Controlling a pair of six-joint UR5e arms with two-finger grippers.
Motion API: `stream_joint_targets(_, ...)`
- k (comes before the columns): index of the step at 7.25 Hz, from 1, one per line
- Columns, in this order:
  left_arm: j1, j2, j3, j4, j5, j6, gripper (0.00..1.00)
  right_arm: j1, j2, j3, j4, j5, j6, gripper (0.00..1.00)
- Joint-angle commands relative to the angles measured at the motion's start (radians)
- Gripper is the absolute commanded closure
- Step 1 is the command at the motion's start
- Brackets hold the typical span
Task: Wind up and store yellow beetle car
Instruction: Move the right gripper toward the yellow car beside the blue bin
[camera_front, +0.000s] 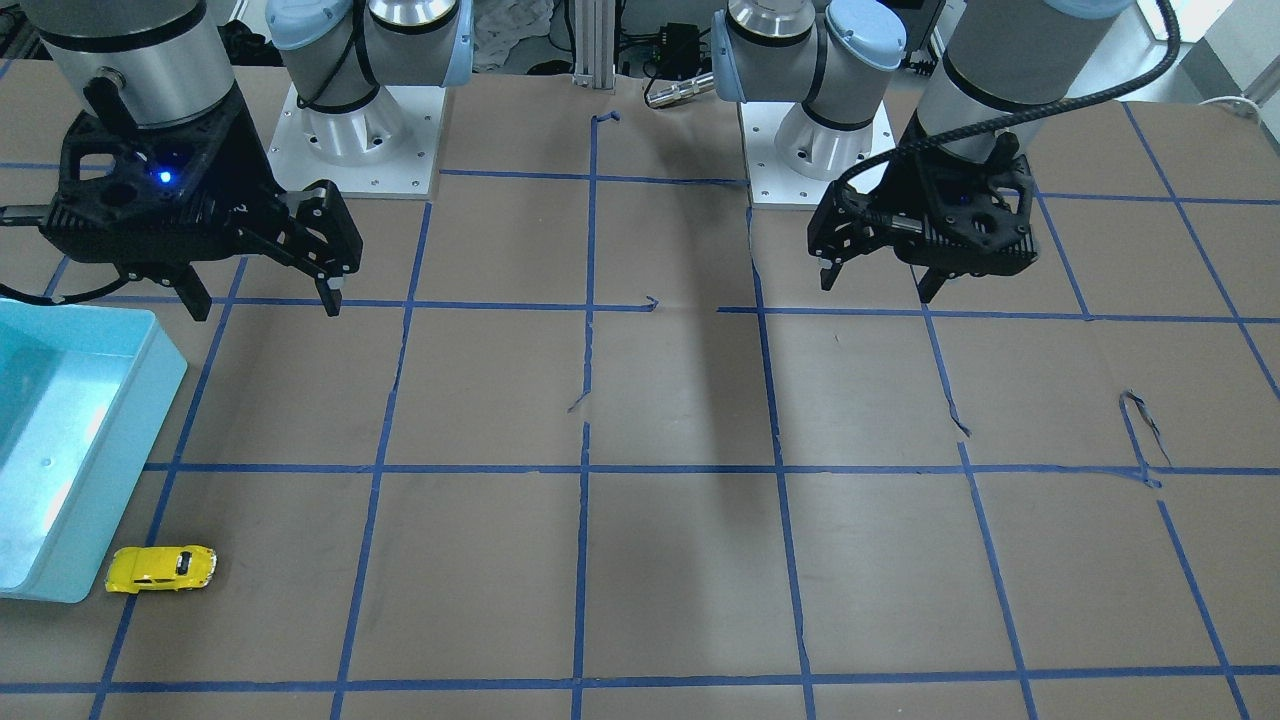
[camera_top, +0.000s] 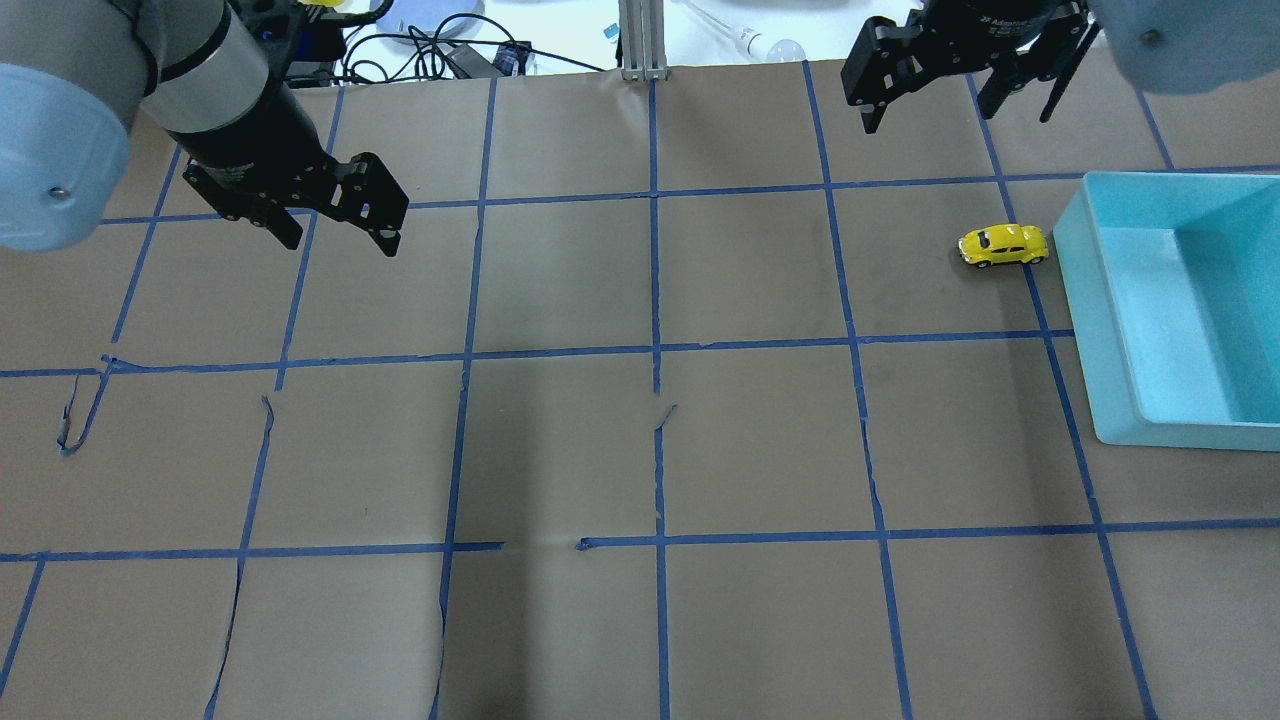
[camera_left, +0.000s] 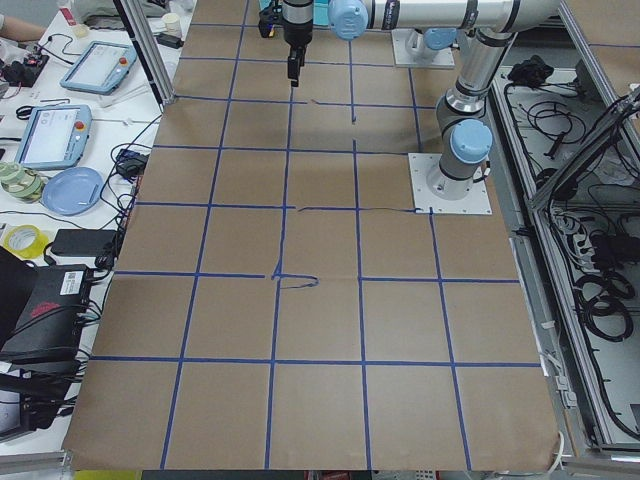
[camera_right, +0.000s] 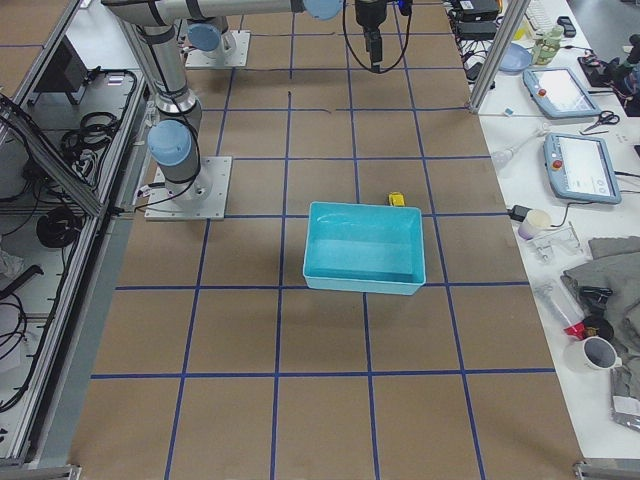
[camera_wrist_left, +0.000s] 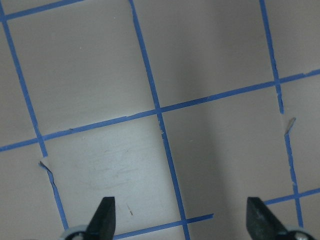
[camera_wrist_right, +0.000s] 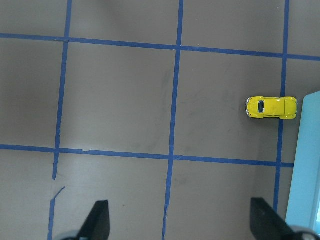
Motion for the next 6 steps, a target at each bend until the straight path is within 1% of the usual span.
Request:
stream_joint_targets(1, 0.013, 0.002, -0.004, -0.004, 0.001, -0.092, 0.00, -0.029, 0.014, 0.086, -0.068, -0.023, -0.103, 0.00)
stream_joint_targets(3, 0.005, 0.005, 0.013, 0.002, 0.001, -0.109, 0.00, -0.095, 0.020, 0.213, -0.186, 0.021, -0.262, 0.00)
stream_joint_targets(4, -0.004, -0.001, 0.010, 0.003, -0.005, -0.159, 0.00, -0.109, 0.020, 0.277, -0.192, 0.045, -0.276, 0.00)
stream_joint_targets(5, -0.009, 0.002, 0.009, 0.002, 0.000, -0.166, 0.00, -0.112, 0.028, 0.311, -0.197, 0.046, -0.284, 0.00)
stream_joint_targets(6, -0.010, 0.002, 0.004, 0.002, 0.000, -0.166, 0.00, -0.112, 0.061, 0.319, -0.205, 0.040, -0.354, 0.00)
